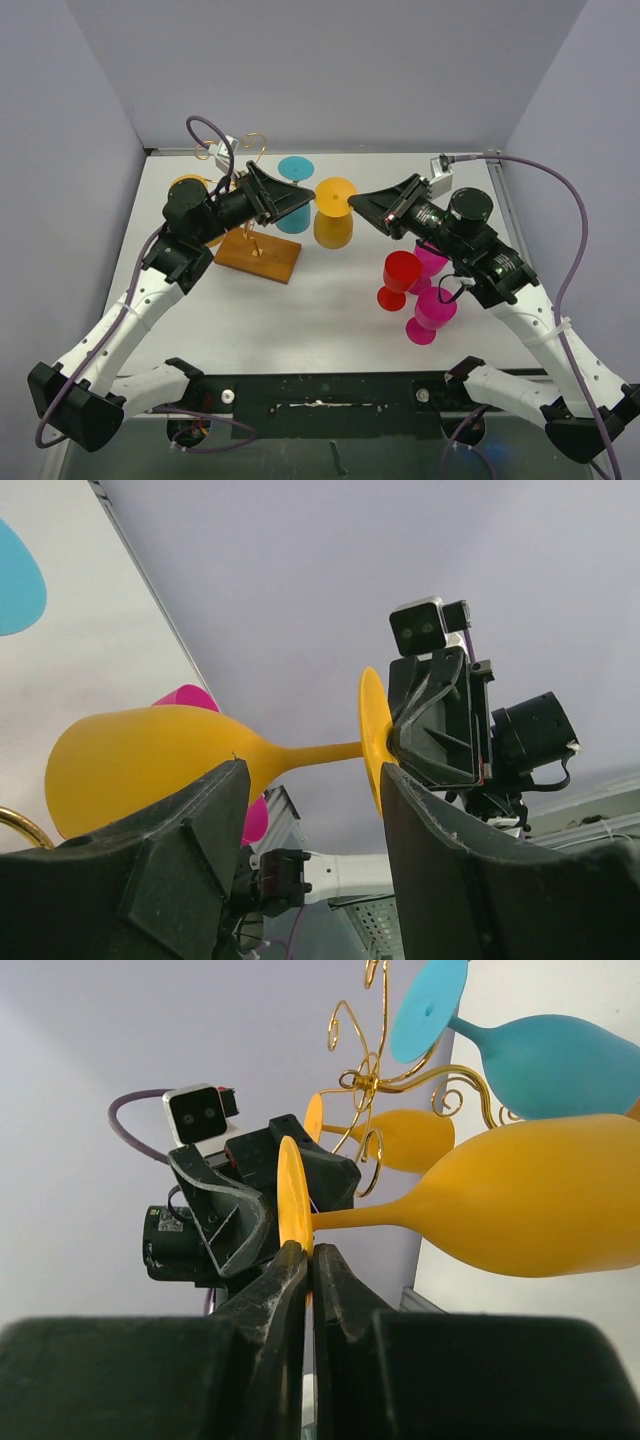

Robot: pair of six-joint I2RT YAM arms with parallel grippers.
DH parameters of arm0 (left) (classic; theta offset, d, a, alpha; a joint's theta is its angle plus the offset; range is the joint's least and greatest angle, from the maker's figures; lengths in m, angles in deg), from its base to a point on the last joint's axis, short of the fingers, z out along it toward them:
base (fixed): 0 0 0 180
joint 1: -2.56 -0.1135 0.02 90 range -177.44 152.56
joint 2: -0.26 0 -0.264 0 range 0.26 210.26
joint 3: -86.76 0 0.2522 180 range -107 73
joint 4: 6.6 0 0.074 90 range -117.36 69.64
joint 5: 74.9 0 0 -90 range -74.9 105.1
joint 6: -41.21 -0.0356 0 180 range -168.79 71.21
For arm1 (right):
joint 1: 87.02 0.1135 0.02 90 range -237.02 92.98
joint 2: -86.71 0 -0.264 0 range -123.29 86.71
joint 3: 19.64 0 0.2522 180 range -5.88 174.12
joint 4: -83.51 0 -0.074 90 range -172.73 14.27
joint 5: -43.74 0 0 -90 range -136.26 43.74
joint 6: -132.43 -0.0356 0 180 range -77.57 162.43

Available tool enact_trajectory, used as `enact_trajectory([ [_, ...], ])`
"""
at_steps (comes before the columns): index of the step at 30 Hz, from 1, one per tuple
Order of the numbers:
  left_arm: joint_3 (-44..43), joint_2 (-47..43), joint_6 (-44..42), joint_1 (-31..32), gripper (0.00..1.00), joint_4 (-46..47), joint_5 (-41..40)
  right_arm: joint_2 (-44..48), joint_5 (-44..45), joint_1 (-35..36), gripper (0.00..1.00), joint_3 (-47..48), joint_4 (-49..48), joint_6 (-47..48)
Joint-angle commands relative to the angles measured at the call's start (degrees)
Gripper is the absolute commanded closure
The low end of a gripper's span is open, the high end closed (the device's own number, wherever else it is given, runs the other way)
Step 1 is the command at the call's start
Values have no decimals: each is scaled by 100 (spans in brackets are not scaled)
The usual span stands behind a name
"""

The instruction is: Place the wine glass upside down on the wine glass rack

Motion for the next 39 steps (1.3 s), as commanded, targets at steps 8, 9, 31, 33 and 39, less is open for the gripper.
enact_trajectory([
  [8,-280,35,367,-13,58,149,249,-314,-542,93,100,-6,-801,174],
  [9,-276,26,377,-18,61,143,246,-333,-557,97,100,-27,-830,172],
  [31,-351,-567,333,-41,100,-1039,-1044,-126,-656,33,35,-430,-1246,615],
  [33,-357,-622,414,-61,100,-1111,-1213,-10,-565,-67,31,-456,-1117,722],
  [39,-387,-624,713,-115,100,-1183,-1479,389,96,-273,29,-427,-601,1119],
])
